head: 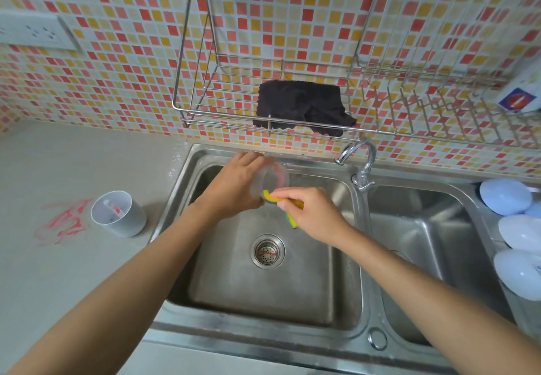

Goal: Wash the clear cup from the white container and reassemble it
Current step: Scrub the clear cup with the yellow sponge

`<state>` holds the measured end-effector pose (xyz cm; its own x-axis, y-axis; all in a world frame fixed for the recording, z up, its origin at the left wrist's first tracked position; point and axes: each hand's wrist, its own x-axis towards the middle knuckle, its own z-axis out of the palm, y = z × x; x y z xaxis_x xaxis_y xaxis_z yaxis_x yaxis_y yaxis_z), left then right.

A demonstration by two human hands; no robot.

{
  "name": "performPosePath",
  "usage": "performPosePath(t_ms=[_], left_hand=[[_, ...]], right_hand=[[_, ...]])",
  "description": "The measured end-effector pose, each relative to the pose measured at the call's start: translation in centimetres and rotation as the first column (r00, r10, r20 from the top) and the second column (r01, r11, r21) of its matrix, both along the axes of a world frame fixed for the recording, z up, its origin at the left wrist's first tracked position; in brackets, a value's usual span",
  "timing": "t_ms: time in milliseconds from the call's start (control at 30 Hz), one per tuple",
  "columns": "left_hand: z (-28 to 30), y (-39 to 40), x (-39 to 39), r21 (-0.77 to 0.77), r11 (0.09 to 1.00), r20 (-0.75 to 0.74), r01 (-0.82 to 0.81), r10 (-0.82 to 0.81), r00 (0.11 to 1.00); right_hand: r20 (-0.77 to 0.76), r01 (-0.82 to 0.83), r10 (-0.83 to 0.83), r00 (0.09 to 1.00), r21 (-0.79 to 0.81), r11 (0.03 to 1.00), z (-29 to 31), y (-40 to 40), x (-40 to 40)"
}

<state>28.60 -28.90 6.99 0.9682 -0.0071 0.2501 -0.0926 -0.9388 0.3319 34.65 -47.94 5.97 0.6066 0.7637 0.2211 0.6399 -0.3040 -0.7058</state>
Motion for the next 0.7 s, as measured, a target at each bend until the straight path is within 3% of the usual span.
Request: performPosePath(t_ms=[33, 100, 133, 200, 267, 333, 400, 500, 567, 633, 700], left_hand=[[0.2, -0.1, 0.0, -0.004, 1.000, 0.006, 0.019, -0.019, 1.000], [0.5, -0.2, 0.1, 0.013, 0.999, 0.004, 0.038, -0.038, 0.999], [0.7, -0.1, 0.1, 0.013, 0.999, -0.001, 0.041, -0.041, 0.999], [0.8, 0.0, 0.3, 0.011, 0.999, -0.005, 0.045, -0.045, 0.999], [1.0, 0.2, 0.3, 0.016, 0.999, -0.017, 0.046, -0.046, 0.999], [1.0, 0.3, 0.2, 0.025, 0.998, -0.026, 0.052, -0.051, 0.998], [0.8, 0.3, -0.1, 0.029, 0.998, -0.037, 0.050, -0.049, 0.998], [0.5, 0.0, -0.3, 0.023, 0.999, -0.053, 0.041, -0.040, 0.998], [0.4, -0.2, -0.3, 0.020, 0.999, -0.060, 0.044, -0.042, 0.997], [0.4, -0.1, -0.2, 0.016, 0.999, -0.058, 0.046, -0.045, 0.997], [0.2, 0.0, -0.2, 0.012, 0.999, -0.072, 0.040, -0.039, 0.997]], right_hand=[[0.119, -0.063, 0.066, 0.991, -0.028, 0.998, -0.1, -0.2, 0.6], [0.513, -0.111, 0.159, 0.844, -0.122, 0.986, -0.4, -0.5, 2.2], [0.617, -0.088, 0.165, 0.769, -0.154, 0.984, -0.3, -0.5, 2.7], [0.680, -0.047, 0.129, 0.722, -0.138, 0.989, -0.2, -0.5, 2.8], [0.628, -0.025, 0.076, 0.774, -0.089, 0.996, -0.8, -0.4, 1.7], [0.395, -0.022, 0.041, 0.918, -0.051, 0.998, -1.8, 0.0, 0.5], [0.243, -0.027, 0.039, 0.969, -0.050, 0.998, -2.4, 0.2, 0.0], [0.538, -0.034, 0.102, 0.837, -0.134, 0.990, -1.6, -0.1, 1.0], [0.657, 0.030, 0.085, 0.749, -0.162, 0.986, -0.9, 0.0, 1.5], [0.627, 0.062, 0.023, 0.778, -0.113, 0.992, -1.5, 0.4, 0.7], [0.412, 0.069, -0.039, 0.910, -0.059, 0.996, -2.2, 1.0, -0.8]])
